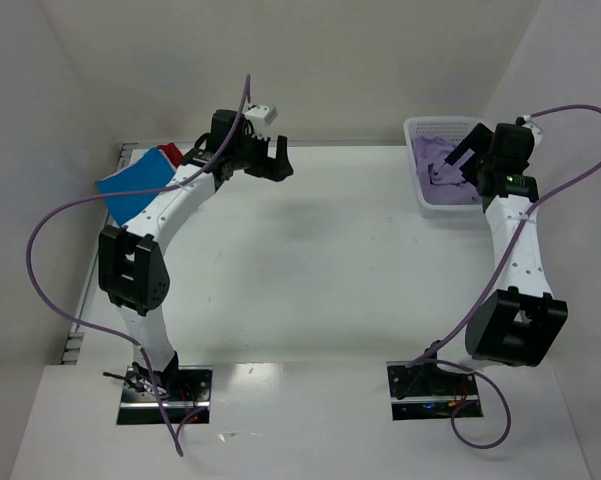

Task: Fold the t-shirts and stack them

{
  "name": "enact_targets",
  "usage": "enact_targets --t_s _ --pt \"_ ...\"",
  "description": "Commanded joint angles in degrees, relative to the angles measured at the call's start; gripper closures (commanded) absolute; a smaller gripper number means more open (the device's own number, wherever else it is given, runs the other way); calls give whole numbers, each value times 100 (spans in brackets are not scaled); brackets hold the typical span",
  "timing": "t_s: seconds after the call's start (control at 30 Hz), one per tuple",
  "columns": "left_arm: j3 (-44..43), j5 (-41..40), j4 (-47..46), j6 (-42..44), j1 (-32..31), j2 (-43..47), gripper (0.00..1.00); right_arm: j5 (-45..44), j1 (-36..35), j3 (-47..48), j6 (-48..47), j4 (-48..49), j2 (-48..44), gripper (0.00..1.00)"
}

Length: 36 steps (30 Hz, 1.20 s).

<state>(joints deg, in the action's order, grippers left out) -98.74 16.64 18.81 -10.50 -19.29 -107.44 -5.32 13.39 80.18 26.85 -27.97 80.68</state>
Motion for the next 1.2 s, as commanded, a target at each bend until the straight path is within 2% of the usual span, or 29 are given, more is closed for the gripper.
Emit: enact_targets --t_s 0.0,0.1,0.17,0.3,0.43,0.73,0.97,1.13,1.17 --pt "197 6 -299 495 39 513 0 462 -12 -124 -207 430 18 0" --pt "-5 -424 62 593 39 653 0 462 -12 -372 -207 1054 -106 0" --pt "179 -268 -8 593 39 715 0 462 -12 -109 -207 1056 113 0" --pt "406 -214 -9 593 39 776 0 751 -12 750 -207 969 1139 0" --pt "514 -364 -9 593 39 830 0 515 -214 1376 -207 801 1888 0" --pt "1111 -618 -141 549 39 1014 0 549 -328 1658 -154 837 3022 0" --pt "1111 -671 -88 549 39 962 0 603 -688 2273 -154 731 3778 0" --pt "945 -785 -26 602 92 830 0 603 -820 2599 -154 503 4104 26" --pt "944 -785 26 602 92 830 0 603 -872 2599 -93 442 4104 47"
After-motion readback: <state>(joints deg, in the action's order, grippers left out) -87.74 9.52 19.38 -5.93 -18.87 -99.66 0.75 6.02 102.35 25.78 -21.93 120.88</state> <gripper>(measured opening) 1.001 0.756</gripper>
